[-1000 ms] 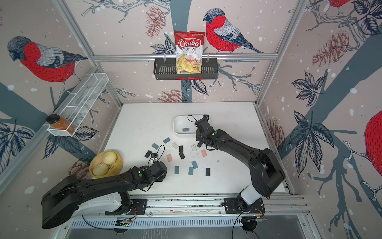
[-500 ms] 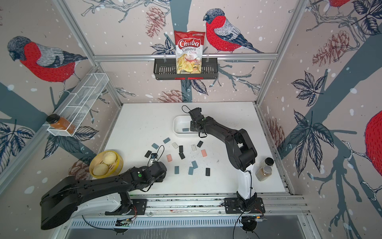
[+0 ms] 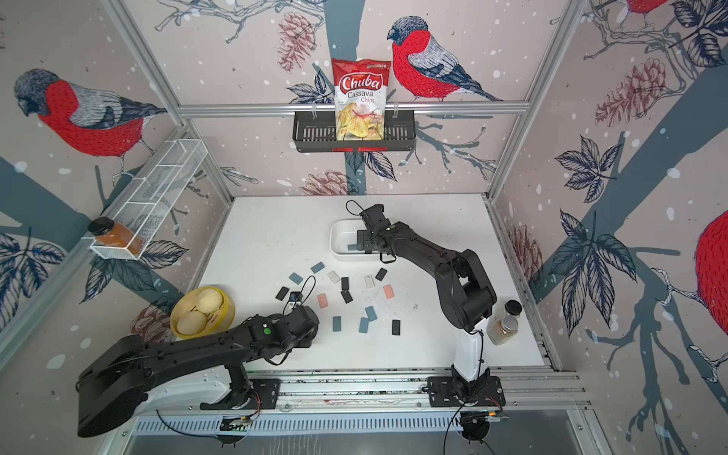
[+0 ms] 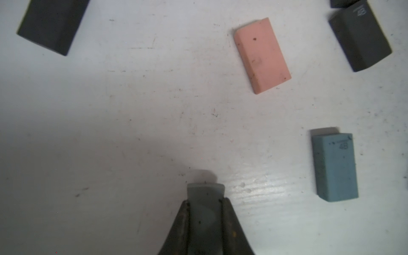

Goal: Put the eraser in the storage box
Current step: Pick up the eraser from the center of the board, then place the eraser in the storage box.

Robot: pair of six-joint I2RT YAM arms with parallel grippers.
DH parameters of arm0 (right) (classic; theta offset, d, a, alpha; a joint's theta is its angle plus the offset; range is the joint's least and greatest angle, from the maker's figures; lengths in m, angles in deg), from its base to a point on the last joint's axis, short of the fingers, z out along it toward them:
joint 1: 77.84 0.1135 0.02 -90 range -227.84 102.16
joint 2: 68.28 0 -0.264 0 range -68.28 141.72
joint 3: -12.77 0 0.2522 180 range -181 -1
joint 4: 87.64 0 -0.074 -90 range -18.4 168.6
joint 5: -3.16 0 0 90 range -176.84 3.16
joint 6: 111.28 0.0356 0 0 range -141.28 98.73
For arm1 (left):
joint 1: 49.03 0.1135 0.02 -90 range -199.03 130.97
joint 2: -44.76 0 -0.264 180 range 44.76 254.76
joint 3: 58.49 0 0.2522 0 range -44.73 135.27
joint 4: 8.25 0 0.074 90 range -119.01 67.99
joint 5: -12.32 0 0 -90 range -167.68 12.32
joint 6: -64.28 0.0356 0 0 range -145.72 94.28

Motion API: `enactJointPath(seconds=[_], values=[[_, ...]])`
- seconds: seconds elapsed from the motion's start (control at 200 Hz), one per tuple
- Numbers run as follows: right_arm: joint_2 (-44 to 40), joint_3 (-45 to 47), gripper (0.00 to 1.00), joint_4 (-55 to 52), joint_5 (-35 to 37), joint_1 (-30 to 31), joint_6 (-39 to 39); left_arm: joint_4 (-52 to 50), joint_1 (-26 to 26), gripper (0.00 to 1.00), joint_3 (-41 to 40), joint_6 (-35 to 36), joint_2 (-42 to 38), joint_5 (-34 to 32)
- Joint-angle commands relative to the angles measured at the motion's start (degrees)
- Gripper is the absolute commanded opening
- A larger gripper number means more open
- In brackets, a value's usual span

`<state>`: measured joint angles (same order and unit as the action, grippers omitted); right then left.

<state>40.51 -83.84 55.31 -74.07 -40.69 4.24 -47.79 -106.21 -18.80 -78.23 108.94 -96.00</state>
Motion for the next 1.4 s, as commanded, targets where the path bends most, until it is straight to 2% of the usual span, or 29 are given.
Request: enactJointPath(seconds=[0.0, 0.22, 0.435, 0.641, 0.811, 1.046, 1.396], values=[[-4.3, 4.2, 1.00, 3.1, 1.8, 0.4, 1.2, -2.6, -0.1, 0.04, 1.4, 0.6, -0.5, -1.7], [-15.1, 15.2, 1.00, 5.9, 5.0, 1.6, 3.5, -4.3, -0.1, 0.05, 5.3, 2.1, -0.1, -4.9], [-27.7, 25.4, 0.99, 6.1, 9.0, 4.8, 6.4, -4.7, 1.0, 0.05, 12.9, 6.3, 1.9, -10.6], [-36.7, 34.0, 0.99, 4.1, 11.0, 9.8, 11.5, 0.2, 7.2, 0.04, 19.7, 13.1, 5.4, -7.3], [-43.4, 40.7, 1.00, 1.8, 14.1, 16.1, 17.7, -0.3, 9.5, 0.04, 30.8, 18.4, 12.1, -8.3], [-47.8, 47.6, 0.99, -0.7, 16.8, 24.5, 26.3, 2.0, 15.6, 0.04, 42.3, 24.5, 21.2, -4.7], [-46.0, 52.4, 1.00, -1.9, 18.9, 32.5, 35.7, 4.6, 22.3, 0.01, 55.9, 28.2, 40.2, 0.5]])
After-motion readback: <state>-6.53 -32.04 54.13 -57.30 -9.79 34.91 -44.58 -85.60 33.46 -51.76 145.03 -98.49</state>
